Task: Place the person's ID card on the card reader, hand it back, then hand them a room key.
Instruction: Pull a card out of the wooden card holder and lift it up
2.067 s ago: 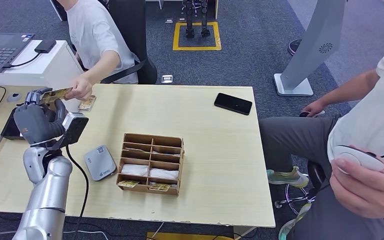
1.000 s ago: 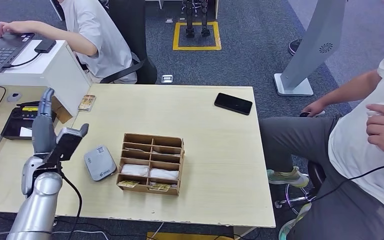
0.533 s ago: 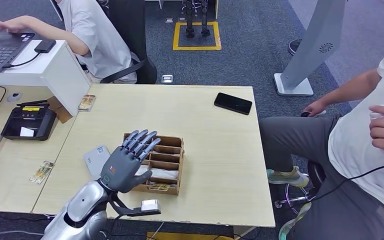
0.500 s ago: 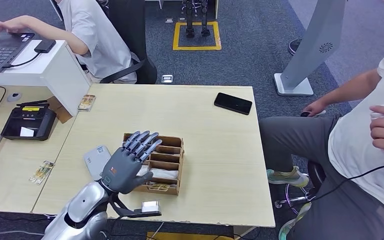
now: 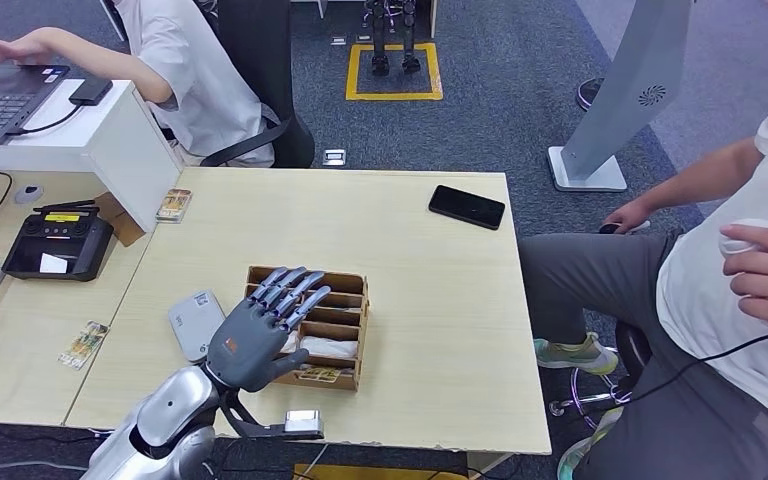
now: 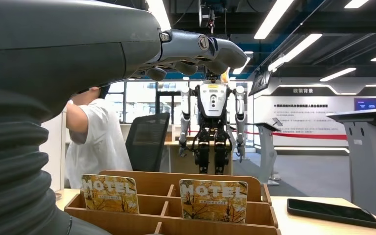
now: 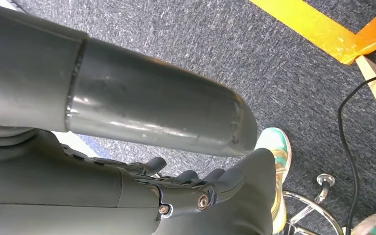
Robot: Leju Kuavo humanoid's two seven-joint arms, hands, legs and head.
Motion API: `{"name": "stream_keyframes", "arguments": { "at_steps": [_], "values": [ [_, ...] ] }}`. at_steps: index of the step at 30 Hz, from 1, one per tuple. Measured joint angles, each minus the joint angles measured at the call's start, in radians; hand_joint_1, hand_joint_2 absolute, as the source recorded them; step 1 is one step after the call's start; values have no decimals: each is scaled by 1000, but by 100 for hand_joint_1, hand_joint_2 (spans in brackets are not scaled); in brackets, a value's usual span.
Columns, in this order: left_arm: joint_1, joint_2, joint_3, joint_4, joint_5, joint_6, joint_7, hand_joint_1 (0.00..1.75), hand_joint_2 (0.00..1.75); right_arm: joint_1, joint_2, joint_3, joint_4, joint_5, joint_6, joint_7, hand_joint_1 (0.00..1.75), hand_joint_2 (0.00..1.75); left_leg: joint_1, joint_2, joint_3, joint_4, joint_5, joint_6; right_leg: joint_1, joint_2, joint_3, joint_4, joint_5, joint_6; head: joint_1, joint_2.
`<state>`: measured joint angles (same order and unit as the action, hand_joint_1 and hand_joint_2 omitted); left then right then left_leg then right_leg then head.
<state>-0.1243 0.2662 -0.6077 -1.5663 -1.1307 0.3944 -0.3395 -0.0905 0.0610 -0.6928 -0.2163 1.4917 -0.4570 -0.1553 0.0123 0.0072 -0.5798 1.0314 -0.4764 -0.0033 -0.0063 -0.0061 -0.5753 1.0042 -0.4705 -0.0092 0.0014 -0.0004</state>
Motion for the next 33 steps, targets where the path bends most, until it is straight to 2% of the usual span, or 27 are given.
{"name": "stream_keyframes", "arguments": {
  "at_steps": [33],
  "values": [
    [-1, 1, -1, 0, 0, 0, 0, 0, 175, 0, 0, 0, 0, 0, 0, 0, 0, 0, 0, 0, 0, 0, 0, 0, 0, 0, 0, 0, 0, 0, 0, 0]
  ]
}}
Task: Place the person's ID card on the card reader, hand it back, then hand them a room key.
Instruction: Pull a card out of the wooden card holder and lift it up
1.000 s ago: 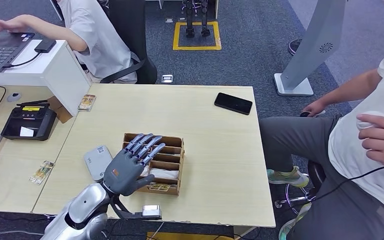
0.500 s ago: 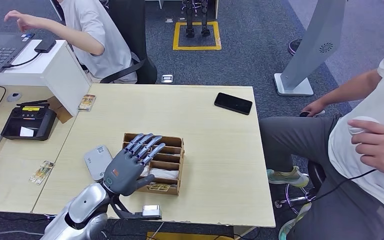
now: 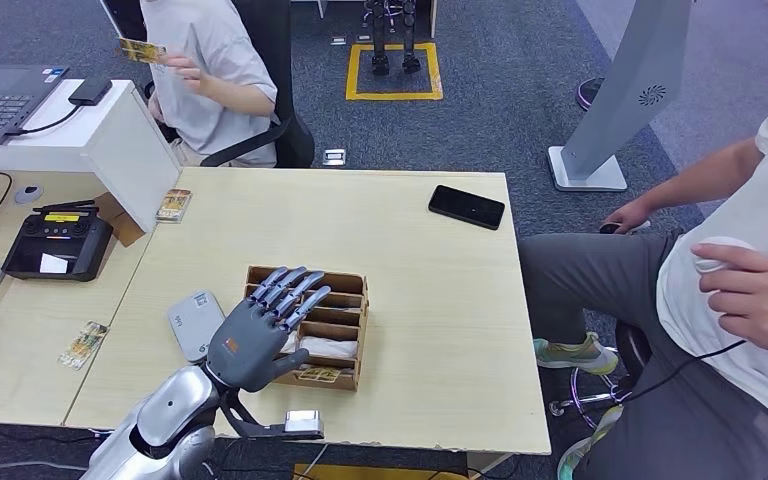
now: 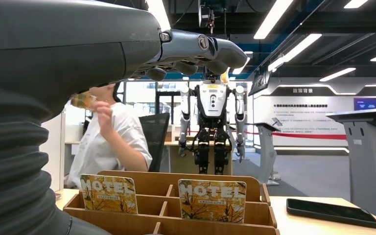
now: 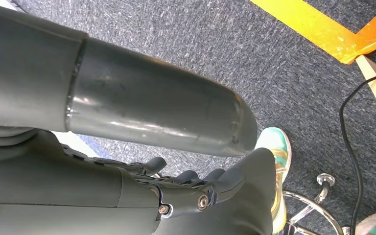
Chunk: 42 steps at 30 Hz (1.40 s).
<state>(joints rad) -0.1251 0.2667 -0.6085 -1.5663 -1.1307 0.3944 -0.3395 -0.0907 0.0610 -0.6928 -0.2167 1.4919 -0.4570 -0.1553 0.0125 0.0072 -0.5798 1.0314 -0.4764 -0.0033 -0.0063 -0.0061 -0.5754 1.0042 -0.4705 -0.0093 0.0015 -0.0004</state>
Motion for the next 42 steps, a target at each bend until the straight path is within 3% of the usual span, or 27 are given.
{"name": "stream_keyframes", "arguments": {
  "at_steps": [31, 37, 42],
  "values": [
    [0, 0, 0, 0, -5, 1, 5, 0, 175, 0, 0, 0, 0, 0, 0, 0, 0, 0, 0, 0, 0, 0, 0, 0, 0, 0, 0, 0, 0, 0, 0, 0],
    [-5, 3, 49, 50, -137, 102, 256, 0, 175, 4, 0, -1, 0, -2, -9, 7, 0, 0, 0, 0, 0, 0, 0, 0, 0, 0, 0, 0, 0, 0, 0, 0],
    [-10, 8, 85, 92, -140, 120, 260, 0, 175, 6, 0, -2, 0, -2, -11, 7, 0, 0, 0, 0, 0, 0, 0, 0, 0, 0, 0, 0, 0, 0, 0, 0]
  ]
}}
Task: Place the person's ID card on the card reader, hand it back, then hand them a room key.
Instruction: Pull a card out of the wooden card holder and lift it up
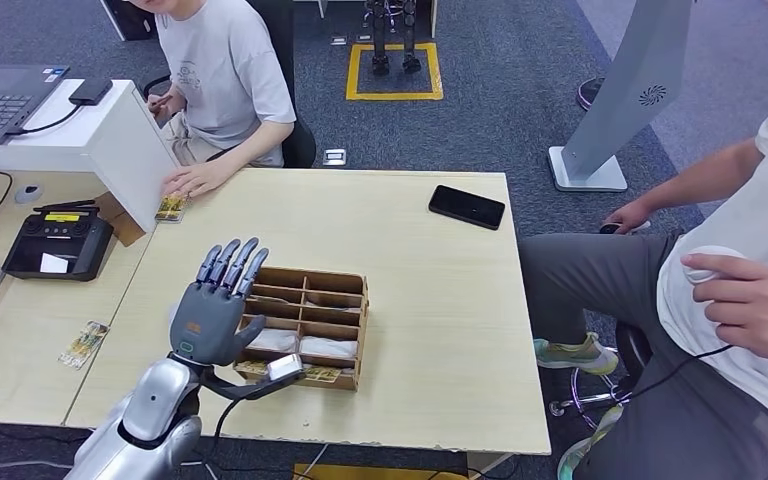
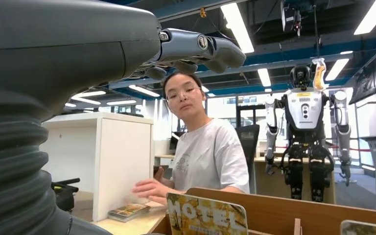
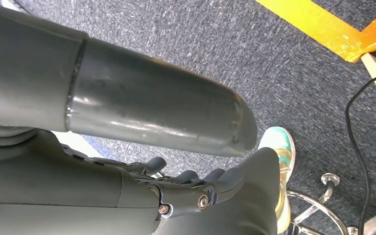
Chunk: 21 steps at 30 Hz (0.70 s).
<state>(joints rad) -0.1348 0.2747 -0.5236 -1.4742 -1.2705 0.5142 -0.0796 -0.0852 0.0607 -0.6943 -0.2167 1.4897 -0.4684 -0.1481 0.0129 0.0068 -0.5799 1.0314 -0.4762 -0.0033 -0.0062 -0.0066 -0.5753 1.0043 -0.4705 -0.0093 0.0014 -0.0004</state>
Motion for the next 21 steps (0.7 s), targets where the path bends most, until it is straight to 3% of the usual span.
{"name": "stream_keyframes", "arguments": {
  "at_steps": [21],
  "values": [
    [0, -5, 12, 33, -12, 0, -2, 0, 175, 0, 0, 0, 0, 0, 0, 2, 0, 0, 0, 0, 0, 0, 0, 0, 0, 0, 0, 0, 0, 0, 0, 0]
  ]
}}
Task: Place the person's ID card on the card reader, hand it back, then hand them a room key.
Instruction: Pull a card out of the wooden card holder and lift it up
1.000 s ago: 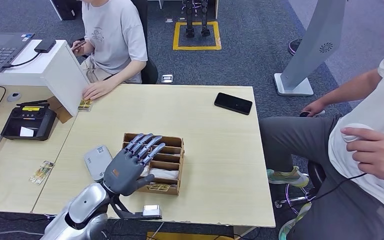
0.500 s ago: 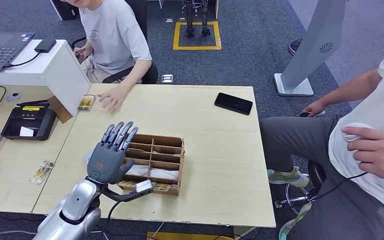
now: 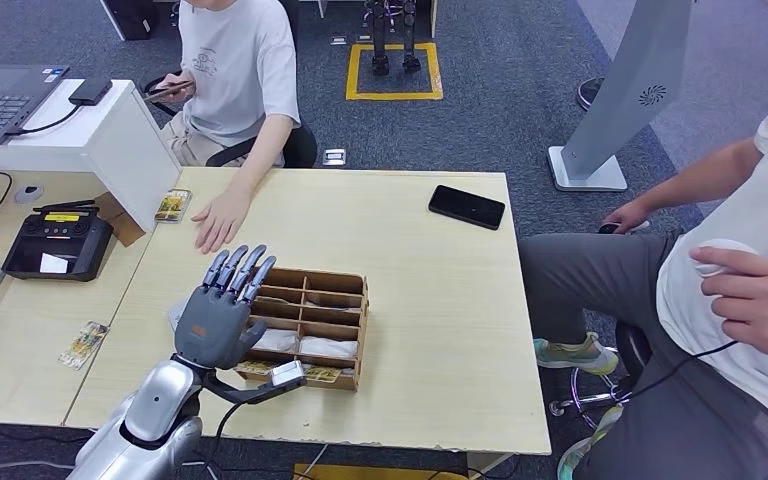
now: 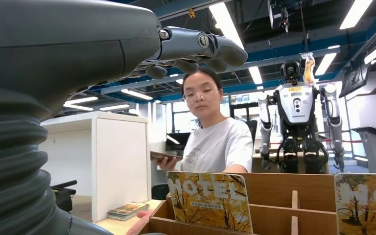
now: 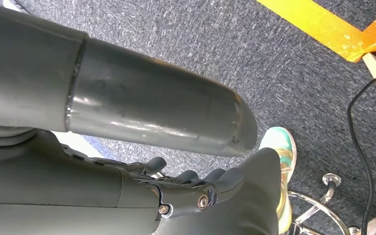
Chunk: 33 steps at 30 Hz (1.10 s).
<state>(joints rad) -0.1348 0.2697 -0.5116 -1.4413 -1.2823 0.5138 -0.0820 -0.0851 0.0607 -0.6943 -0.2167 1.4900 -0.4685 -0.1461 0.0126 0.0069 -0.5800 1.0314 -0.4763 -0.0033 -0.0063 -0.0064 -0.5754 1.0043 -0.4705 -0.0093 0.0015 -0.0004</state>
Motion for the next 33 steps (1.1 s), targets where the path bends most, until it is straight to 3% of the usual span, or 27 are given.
{"name": "stream_keyframes", "arguments": {
  "at_steps": [18, 21, 26, 33],
  "values": [
    [0, 1, 12, 1, 29, -13, -13, 0, 175, 0, 0, 0, 0, 0, 0, 0, 0, 0, 0, 0, 0, 0, 0, 0, 0, 0, 0, 0, 0, 0, 0, 0],
    [-2, 6, 15, -2, 118, -70, -57, 0, 175, 0, 0, 0, 0, 1, 0, -2, 0, 0, 0, 0, 0, 0, 0, 0, 0, 0, 0, 0, 0, 0, 0, 0],
    [-20, 43, 28, -30, 335, -253, -150, 0, 175, 0, 0, 0, 0, 1, 0, -8, 0, 0, 0, 0, 0, 0, 0, 0, 0, 0, 0, 0, 0, 0, 0, 0],
    [-42, 128, 40, -66, 354, -336, -171, 0, 175, 0, 0, 0, 0, 1, 1, -9, 0, 0, 0, 0, 0, 0, 0, 0, 0, 0, 0, 0, 0, 0, 0, 0]
  ]
}}
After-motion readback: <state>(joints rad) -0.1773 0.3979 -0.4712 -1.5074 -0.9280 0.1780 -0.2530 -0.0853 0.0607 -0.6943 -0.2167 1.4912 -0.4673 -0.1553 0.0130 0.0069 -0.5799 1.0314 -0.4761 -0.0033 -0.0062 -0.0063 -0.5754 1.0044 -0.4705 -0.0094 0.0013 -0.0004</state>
